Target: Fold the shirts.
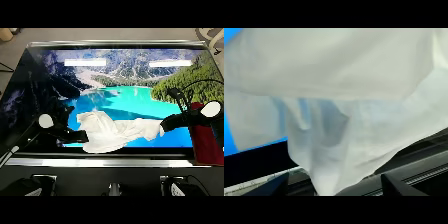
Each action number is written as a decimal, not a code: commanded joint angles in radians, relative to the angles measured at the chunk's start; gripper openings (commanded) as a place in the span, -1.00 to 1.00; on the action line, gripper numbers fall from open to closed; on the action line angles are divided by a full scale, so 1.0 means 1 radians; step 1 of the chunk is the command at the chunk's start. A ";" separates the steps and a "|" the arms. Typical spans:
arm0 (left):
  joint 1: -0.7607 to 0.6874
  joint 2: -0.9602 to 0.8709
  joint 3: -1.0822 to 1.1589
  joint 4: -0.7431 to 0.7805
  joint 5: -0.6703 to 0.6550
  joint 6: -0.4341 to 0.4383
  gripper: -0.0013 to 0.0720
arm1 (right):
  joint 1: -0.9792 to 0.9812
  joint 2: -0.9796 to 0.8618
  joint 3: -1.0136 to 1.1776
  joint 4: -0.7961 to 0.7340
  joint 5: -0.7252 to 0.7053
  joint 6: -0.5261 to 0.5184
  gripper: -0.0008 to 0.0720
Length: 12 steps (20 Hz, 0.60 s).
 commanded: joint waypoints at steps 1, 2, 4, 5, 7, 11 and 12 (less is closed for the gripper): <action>-0.061 -0.063 -0.073 -0.074 0.140 -0.005 0.85 | 0.001 -0.001 0.000 -0.003 0.006 0.000 -0.92; -0.064 -0.083 -0.073 -0.082 0.148 -0.006 0.85 | 0.001 -0.001 0.000 -0.003 0.007 0.000 -0.92; -0.064 -0.105 -0.073 -0.107 0.169 -0.005 0.49 | 0.001 -0.001 0.000 -0.003 0.010 0.000 -0.92; -0.064 -0.103 -0.072 -0.111 0.184 -0.005 -0.15 | 0.001 -0.001 0.000 -0.001 0.010 0.000 -0.92; -0.063 -0.094 -0.029 -0.114 0.165 0.061 -0.89 | 0.001 0.006 0.003 0.007 0.002 -0.007 -0.92; -0.063 0.042 0.343 0.126 -0.046 0.179 -0.90 | 0.001 0.100 0.203 -0.048 -0.022 -0.023 -0.93; -0.063 0.099 0.484 0.225 -0.048 0.179 -0.90 | 0.001 0.135 0.309 -0.073 -0.084 -0.022 -0.92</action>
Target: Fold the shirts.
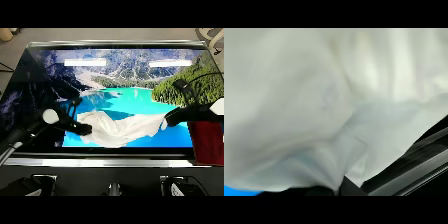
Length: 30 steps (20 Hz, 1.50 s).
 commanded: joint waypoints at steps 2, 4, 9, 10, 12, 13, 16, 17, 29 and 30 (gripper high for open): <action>-0.001 0.188 0.608 0.412 -0.043 0.017 -0.90 | 0.001 0.136 0.397 -0.093 -0.306 -0.007 -0.92; -0.001 0.220 0.995 0.575 0.002 -0.079 -0.90 | 0.001 0.200 0.593 -0.117 -0.622 -0.011 -0.92; -0.001 0.288 1.253 0.579 0.006 -0.176 -0.90 | 0.001 0.294 0.793 -0.114 -0.816 -0.007 -0.93; -0.001 0.306 1.197 0.568 0.005 -0.176 -0.90 | 0.001 0.301 0.793 -0.119 -0.789 -0.007 -0.93; -0.001 0.330 1.073 0.563 0.005 -0.176 -0.90 | 0.001 0.294 0.793 -0.153 -0.715 -0.010 -0.93; -0.001 0.330 1.038 0.563 0.005 -0.176 -0.90 | 0.001 0.284 0.793 -0.185 -0.682 -0.010 -0.93; -0.001 0.288 1.004 0.563 0.005 -0.175 -0.89 | 0.001 0.237 0.793 -0.227 -0.608 -0.010 -0.93; -0.001 0.269 1.004 0.563 0.004 -0.161 -0.89 | 0.001 0.216 0.793 -0.229 -0.588 -0.010 -0.93; 0.000 -0.323 0.954 0.613 -0.315 0.014 -0.89 | 0.001 -0.479 0.793 0.034 -0.602 0.053 -0.92; 0.005 -0.381 0.948 0.612 -0.316 0.020 -0.89 | 0.001 -0.541 0.793 0.099 -0.597 0.075 -0.92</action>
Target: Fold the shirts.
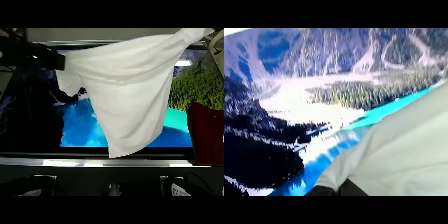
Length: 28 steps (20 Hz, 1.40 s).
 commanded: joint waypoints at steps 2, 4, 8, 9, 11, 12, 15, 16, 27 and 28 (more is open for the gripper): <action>0.009 -0.245 -0.021 0.002 -0.033 0.039 -0.89 | 0.001 -0.268 0.001 0.256 0.051 0.079 -0.92; 0.013 -0.307 -0.022 -0.022 -0.034 0.039 -0.89 | 0.003 -0.334 0.001 0.282 0.196 0.080 -0.88; 0.014 -0.334 -0.021 -0.057 -0.065 0.051 -0.89 | 0.006 -0.389 0.001 0.225 0.502 0.035 0.84; 0.021 -0.326 -0.021 -0.057 -0.095 0.068 -0.89 | 0.007 -0.373 0.001 0.179 0.592 0.035 0.84; 0.041 -0.304 -0.022 -0.057 -0.140 0.085 -0.89 | 0.008 -0.330 0.001 0.112 0.769 0.011 0.84; 0.052 -0.290 -0.022 -0.058 -0.144 0.084 -0.89 | 0.008 -0.307 -0.002 0.093 0.832 0.023 0.84; 0.069 -0.261 -0.022 -0.058 -0.149 0.084 -0.89 | 0.047 -0.184 -0.154 0.089 0.902 0.056 0.73; 0.071 -0.256 -0.022 -0.058 -0.153 0.084 -0.89 | 0.092 -0.107 -0.283 0.087 0.894 0.050 0.73; 0.068 -0.252 -0.022 -0.096 -0.167 0.084 -0.89 | 0.293 0.317 -1.373 0.476 0.391 0.208 0.86; 0.068 -0.252 -0.022 -0.096 -0.167 0.084 -0.89 | 0.293 0.315 -1.383 0.489 0.346 0.220 0.86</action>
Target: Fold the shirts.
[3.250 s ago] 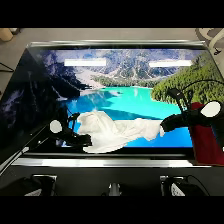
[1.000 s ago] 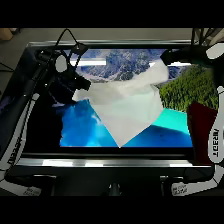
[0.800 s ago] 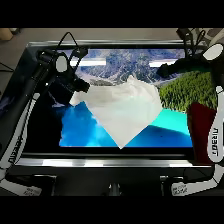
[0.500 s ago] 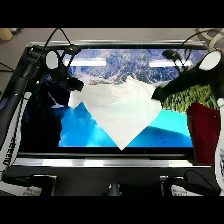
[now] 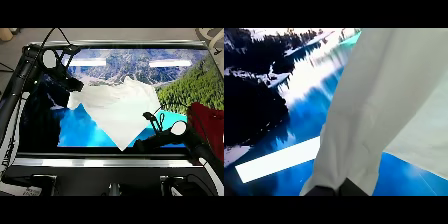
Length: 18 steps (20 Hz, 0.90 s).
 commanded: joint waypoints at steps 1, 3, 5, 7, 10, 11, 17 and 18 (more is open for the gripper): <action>-0.001 0.001 0.000 -0.008 -0.002 0.000 -0.89 | 0.009 0.019 -0.116 0.132 -0.177 0.060 0.86; -0.001 0.001 0.000 -0.008 -0.002 0.001 -0.89 | 0.009 0.003 -0.116 0.154 -0.233 0.089 0.85; -0.001 0.002 0.000 -0.008 -0.001 0.000 -0.89 | 0.036 -0.032 -0.116 0.200 -0.299 0.089 0.85; -0.001 0.002 0.000 -0.008 -0.001 0.000 -0.89 | 0.110 -0.087 -0.116 0.268 -0.366 0.087 0.79; -0.001 0.012 0.000 -0.008 -0.002 0.000 -0.89 | 0.213 -0.134 -0.115 0.328 -0.483 0.088 0.71; -0.001 0.016 0.000 -0.008 -0.002 0.000 -0.89 | 0.233 -0.135 -0.115 0.347 -0.533 0.092 0.70; -0.001 0.032 0.000 -0.009 -0.001 0.000 -0.89 | 0.249 -0.135 -0.114 0.413 -0.630 0.099 0.37; -0.001 0.034 0.000 -0.011 -0.001 -0.001 -0.89 | 0.249 -0.135 -0.114 0.413 -0.629 0.099 0.11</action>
